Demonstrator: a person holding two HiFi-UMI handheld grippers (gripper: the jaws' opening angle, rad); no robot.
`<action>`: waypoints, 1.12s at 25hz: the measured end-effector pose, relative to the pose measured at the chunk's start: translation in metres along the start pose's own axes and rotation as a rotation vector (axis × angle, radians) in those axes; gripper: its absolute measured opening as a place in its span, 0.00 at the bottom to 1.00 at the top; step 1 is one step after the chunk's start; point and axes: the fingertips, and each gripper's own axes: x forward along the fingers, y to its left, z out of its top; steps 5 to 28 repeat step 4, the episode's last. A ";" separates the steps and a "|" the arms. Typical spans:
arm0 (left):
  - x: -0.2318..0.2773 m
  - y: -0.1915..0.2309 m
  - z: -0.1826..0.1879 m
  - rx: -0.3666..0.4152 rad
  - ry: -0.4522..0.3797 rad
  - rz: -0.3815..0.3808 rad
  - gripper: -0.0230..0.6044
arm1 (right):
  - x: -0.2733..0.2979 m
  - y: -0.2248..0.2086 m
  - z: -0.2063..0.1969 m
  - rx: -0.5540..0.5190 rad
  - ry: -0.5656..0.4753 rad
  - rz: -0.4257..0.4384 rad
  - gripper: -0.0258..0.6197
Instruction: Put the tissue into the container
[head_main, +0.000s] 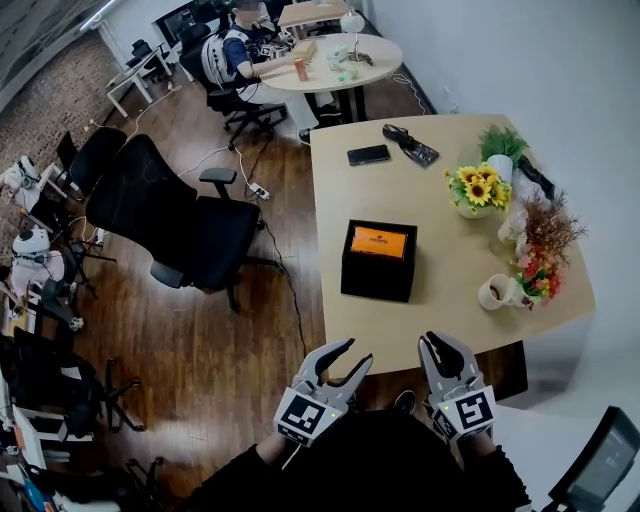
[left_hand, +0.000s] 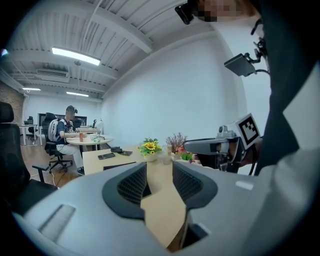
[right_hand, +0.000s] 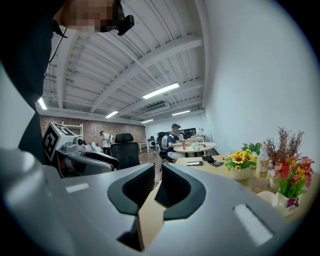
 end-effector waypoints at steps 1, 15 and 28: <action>0.001 0.001 0.001 -0.002 -0.004 0.001 0.27 | 0.000 0.000 -0.001 -0.002 0.000 0.004 0.11; 0.004 0.003 0.003 -0.007 -0.021 0.004 0.27 | 0.002 -0.002 -0.002 -0.006 0.002 0.006 0.11; 0.004 0.003 0.003 -0.007 -0.021 0.004 0.27 | 0.002 -0.002 -0.002 -0.006 0.002 0.006 0.11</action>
